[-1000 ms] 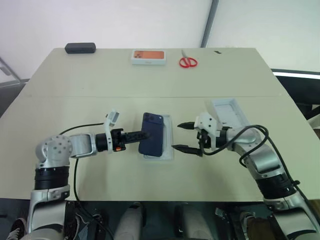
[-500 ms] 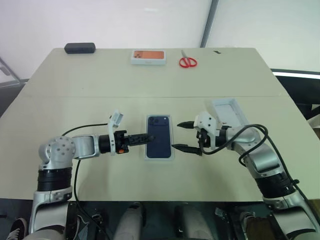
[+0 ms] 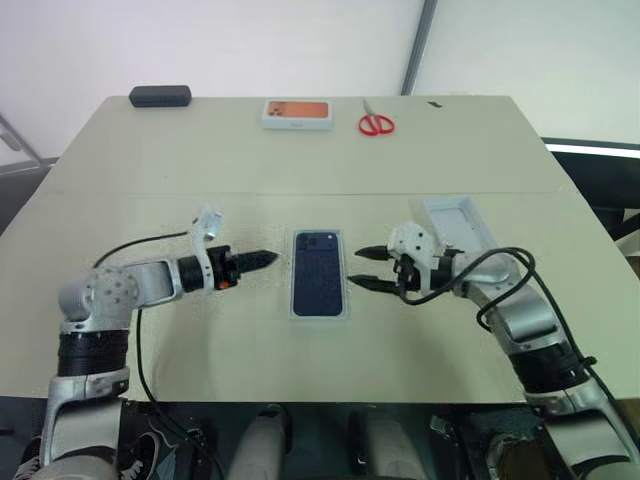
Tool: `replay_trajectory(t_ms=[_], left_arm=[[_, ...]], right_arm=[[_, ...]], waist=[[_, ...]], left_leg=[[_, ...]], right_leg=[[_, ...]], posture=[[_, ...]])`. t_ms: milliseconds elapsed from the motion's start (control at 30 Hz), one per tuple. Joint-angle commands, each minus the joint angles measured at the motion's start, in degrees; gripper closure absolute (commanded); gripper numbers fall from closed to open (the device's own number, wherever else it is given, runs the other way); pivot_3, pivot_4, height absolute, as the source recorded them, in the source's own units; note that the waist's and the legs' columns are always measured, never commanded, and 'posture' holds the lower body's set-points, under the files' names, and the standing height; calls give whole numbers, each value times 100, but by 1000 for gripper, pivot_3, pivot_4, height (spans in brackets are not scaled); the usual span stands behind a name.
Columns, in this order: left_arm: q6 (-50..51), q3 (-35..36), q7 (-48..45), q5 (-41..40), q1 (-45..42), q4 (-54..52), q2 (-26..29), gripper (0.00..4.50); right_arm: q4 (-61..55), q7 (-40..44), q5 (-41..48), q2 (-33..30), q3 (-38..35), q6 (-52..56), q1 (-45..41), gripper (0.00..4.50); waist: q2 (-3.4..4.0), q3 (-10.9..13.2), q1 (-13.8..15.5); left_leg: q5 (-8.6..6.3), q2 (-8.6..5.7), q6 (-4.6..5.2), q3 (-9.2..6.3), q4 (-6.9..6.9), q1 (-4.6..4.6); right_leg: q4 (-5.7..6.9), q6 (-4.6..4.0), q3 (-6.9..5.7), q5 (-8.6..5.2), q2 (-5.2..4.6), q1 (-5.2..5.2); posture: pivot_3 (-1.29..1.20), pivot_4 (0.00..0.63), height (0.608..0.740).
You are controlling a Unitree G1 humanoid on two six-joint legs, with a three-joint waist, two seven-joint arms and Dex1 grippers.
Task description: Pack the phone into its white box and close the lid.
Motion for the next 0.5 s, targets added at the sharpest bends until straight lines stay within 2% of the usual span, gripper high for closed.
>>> replay_trajectory(t_ms=[33, 67, 133, 200, 500], left_arm=[[-350, -34, -198, 122, -34, -293, -94, 4466], [-442, -220, -267, 286, 56, -377, -46, 4500], [-701, -675, -429, 722, 282, -515, 113, 4500], [-785, -840, -526, 865, 406, -561, 133, 4500], [-657, -1361, -582, 1021, 500, -833, -406, 4500]], right_arm=[[47, -113, -183, 84, 78, -240, -112, 3991], [91, -167, -267, 102, 121, -301, -112, 4475], [123, -190, -403, 115, 221, -432, -84, 4475], [133, -190, -501, 111, 310, -512, -44, 4475], [221, -227, -927, 60, 535, -739, 44, 4475]], waist=[[0, 0, 3], [0, 0, 5], [0, 0, 0], [2, 1, -12], [2, 1, 2]], left_leg=[[0, 1, 0, 0, 0, -1], [0, 1, 0, 0, 0, -1], [0, 0, 0, 0, 0, -2], [0, -1, 0, 3, -2, -2], [-2, 1, 5, -1, 7, -2]], right_leg=[[-1, 0, 0, 0, -1, 0], [-1, 0, 0, 0, -4, 0], [-1, 1, -1, 0, -5, 0], [-1, 1, 2, 0, -6, -1], [-1, 1, -1, 0, -6, 4]], posture=[[0, 150, 740], [0, 150, 740], [0, 150, 740], [0, 150, 740], [0, 150, 740]])
